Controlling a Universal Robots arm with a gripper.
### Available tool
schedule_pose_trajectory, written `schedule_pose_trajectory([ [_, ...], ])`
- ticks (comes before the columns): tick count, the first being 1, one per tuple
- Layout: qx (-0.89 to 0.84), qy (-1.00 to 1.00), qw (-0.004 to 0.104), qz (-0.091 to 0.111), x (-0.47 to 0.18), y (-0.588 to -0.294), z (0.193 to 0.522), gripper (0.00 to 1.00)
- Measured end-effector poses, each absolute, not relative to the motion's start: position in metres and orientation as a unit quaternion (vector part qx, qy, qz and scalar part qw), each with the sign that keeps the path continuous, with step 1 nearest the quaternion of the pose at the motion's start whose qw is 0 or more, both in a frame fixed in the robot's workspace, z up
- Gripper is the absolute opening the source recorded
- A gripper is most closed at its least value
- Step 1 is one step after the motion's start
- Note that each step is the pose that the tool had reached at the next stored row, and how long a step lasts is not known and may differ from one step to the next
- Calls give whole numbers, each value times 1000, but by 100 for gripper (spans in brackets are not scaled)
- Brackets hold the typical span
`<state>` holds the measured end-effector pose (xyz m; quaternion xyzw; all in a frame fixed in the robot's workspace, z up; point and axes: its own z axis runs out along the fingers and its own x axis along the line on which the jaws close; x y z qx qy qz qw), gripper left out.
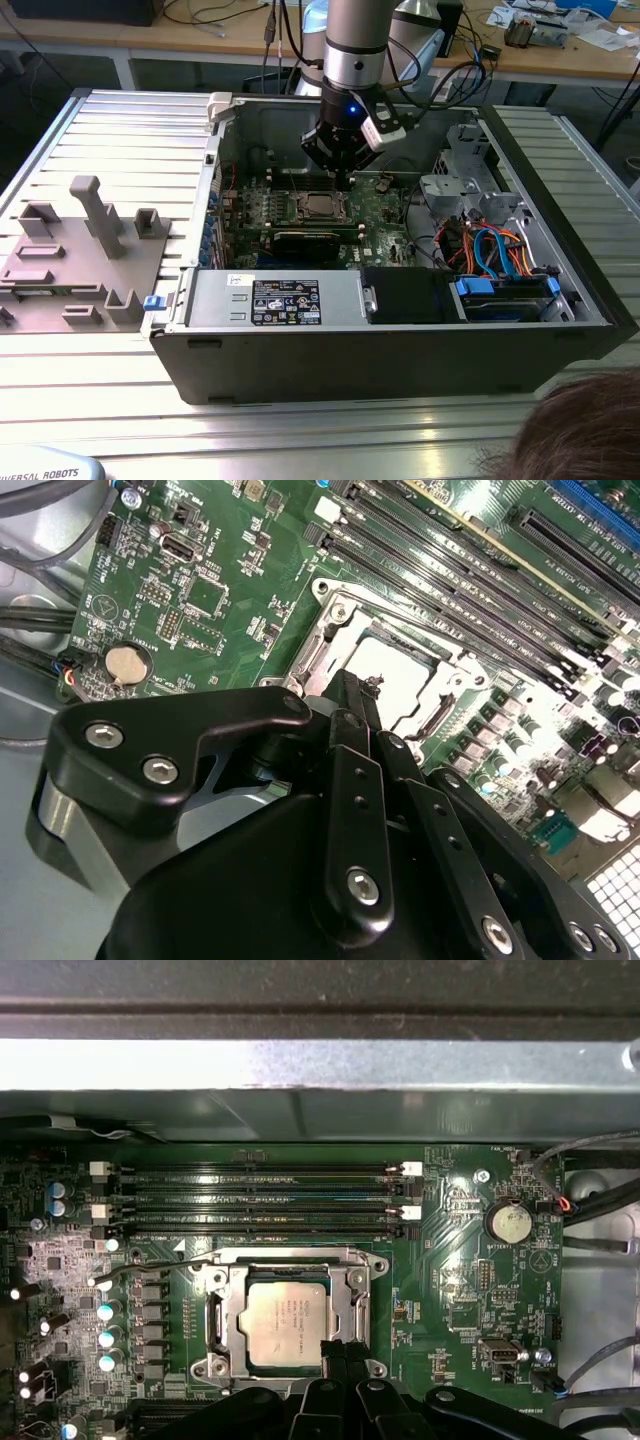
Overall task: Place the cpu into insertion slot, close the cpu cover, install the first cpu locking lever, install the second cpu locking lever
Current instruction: 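Install the first cpu locking lever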
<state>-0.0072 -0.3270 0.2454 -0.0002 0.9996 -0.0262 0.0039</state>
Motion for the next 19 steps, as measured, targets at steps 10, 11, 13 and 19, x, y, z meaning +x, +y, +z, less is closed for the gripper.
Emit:
schedule_pose_trajectory([
  [10,-5,1000,4,-26,-7,-327,245,11],
  [11,-6,1000,4,-26,-7,-327,245,11],
  [13,-7,1000,4,-26,-7,-327,245,11],
  [19,-10,1000,4,-26,-7,-327,245,11],
])
